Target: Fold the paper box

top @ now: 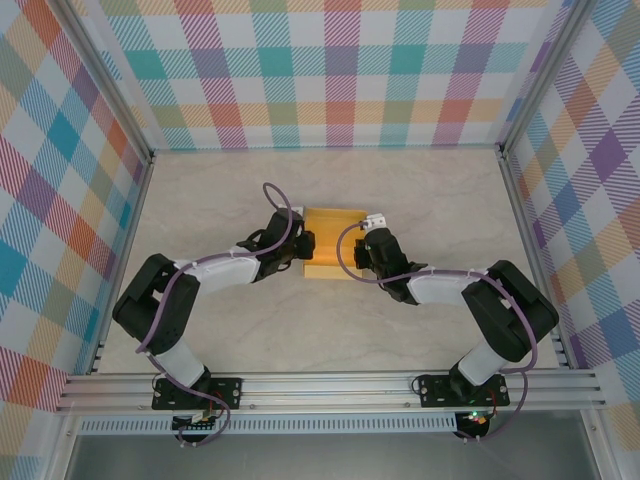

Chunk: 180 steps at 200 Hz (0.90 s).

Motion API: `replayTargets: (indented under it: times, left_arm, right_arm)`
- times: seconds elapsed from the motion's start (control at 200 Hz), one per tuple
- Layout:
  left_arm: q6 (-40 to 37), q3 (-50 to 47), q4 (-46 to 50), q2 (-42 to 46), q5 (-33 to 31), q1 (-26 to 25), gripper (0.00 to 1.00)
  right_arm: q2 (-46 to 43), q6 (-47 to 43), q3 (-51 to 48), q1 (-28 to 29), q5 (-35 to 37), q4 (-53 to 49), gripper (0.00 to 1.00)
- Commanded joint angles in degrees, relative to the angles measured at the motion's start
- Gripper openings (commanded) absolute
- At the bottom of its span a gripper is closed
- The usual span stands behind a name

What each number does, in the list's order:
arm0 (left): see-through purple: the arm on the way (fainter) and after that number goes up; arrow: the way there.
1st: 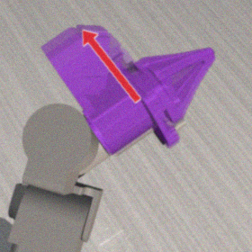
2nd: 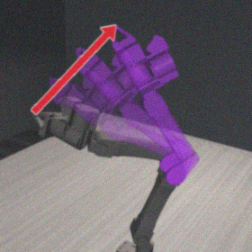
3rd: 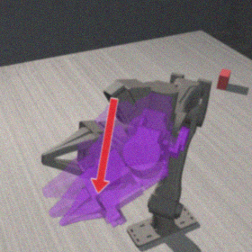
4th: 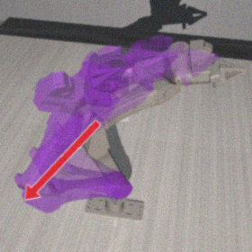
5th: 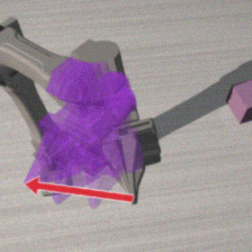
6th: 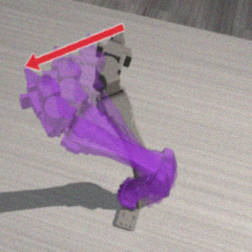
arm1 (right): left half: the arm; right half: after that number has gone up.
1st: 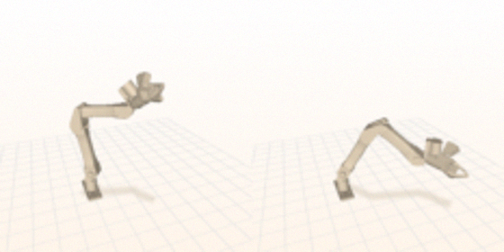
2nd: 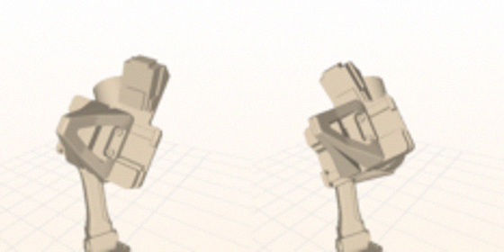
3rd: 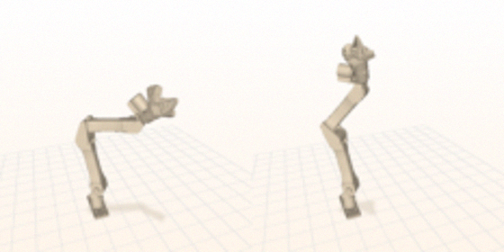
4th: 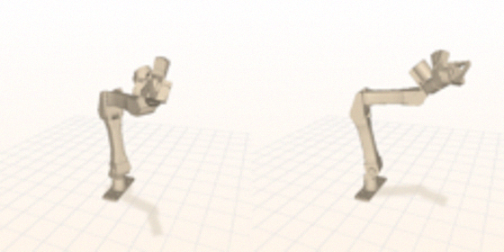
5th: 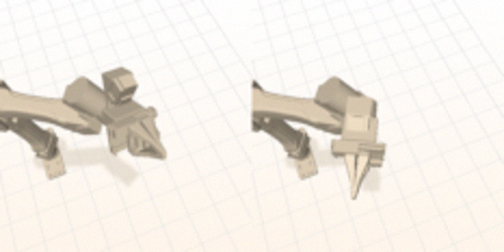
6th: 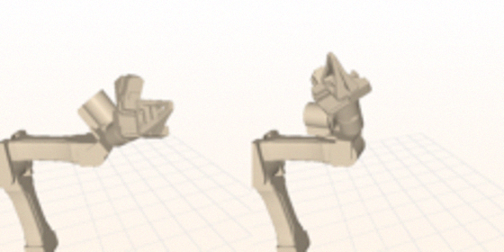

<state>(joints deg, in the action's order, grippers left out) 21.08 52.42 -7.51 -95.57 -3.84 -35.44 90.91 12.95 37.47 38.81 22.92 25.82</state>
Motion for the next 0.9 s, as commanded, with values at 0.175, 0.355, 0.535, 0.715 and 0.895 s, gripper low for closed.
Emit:
replayTargets:
  times: [0.175, 0.355, 0.535, 0.715, 0.895]
  left_arm:
    - [1.46, -1.25, -4.93, -2.25, 0.03, -3.99, 0.17]
    - [-0.32, -3.95, -9.66, -3.3, -4.66, -4.72, 0.17]
    - [-0.74, -3.82, -9.55, -3.48, -5.66, -4.72, 0.16]
    - [-0.7, -3.42, -8.69, -4.21, -6.79, -4.7, 0.16]
    - [-1.08, -2.92, -8.19, -4.86, -7.79, -4.65, 0.15]
  right_arm:
    - [1.0, 3.12, 1.23, 1.86, -0.95, -1.86, 0.12]
    - [-1.57, 4.95, 1.59, 1.88, -0.83, -5.38, 0.19]
    - [-5.2, 5.42, 0.99, 1.88, -2.01, -9.1, 0.31]
    - [-9.77, 5.9, 0.41, 1.79, -8.37, -11.96, 0.51]
    - [-17.86, 11.2, -0.66, 1.66, -8.3, -18.2, 0.6]
